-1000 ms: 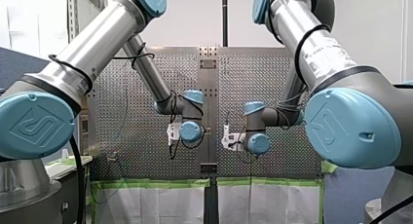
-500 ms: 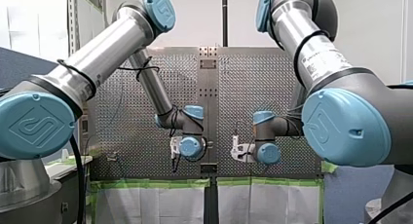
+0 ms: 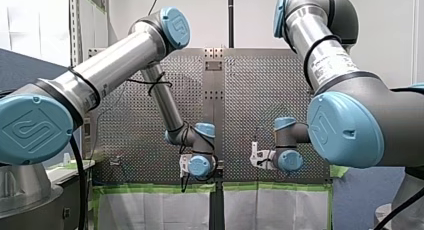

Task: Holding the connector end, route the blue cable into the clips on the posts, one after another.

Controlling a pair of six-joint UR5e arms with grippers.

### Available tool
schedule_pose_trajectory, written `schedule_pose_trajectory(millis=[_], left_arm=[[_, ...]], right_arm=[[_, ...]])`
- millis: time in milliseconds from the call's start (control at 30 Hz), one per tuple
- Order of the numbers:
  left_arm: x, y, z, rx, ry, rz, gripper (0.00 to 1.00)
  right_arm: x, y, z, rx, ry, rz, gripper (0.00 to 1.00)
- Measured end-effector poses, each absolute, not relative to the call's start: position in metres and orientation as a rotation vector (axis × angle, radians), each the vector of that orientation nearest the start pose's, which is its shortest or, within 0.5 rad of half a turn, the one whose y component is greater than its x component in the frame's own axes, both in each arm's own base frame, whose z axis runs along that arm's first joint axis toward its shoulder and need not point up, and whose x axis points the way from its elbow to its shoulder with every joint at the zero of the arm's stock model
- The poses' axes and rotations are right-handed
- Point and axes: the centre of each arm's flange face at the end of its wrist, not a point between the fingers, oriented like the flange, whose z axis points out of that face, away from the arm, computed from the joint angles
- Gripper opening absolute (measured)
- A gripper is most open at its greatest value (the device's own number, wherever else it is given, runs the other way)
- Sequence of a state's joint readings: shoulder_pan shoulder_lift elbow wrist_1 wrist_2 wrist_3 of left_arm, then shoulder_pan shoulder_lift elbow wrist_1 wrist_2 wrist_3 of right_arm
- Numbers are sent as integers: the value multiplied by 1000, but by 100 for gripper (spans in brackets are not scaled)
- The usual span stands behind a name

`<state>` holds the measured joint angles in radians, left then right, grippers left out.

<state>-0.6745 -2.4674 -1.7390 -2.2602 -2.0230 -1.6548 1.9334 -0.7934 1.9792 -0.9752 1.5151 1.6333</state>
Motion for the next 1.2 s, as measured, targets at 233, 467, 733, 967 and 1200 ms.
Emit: schedule_pose_trajectory(millis=[233, 467, 733, 967, 1200], left_arm=[[408, -463, -41, 175, 1722, -182, 0], [400, -484, -51, 182, 1731, -197, 0], [405, -514, -34, 135, 1681, -219, 0], [417, -531, -17, 87, 1637, -233, 0], [425, -546, -16, 80, 1625, -244, 0]], right_arm=[[306, -439, -30, 1667, -1190, 1401, 0], [298, -440, -45, 1665, -1207, 1384, 0], [286, -448, -45, 1654, -1212, 1381, 0], [273, -457, -45, 1659, -1200, 1371, 0], [268, -472, -42, 1659, -1171, 1402, 0]])
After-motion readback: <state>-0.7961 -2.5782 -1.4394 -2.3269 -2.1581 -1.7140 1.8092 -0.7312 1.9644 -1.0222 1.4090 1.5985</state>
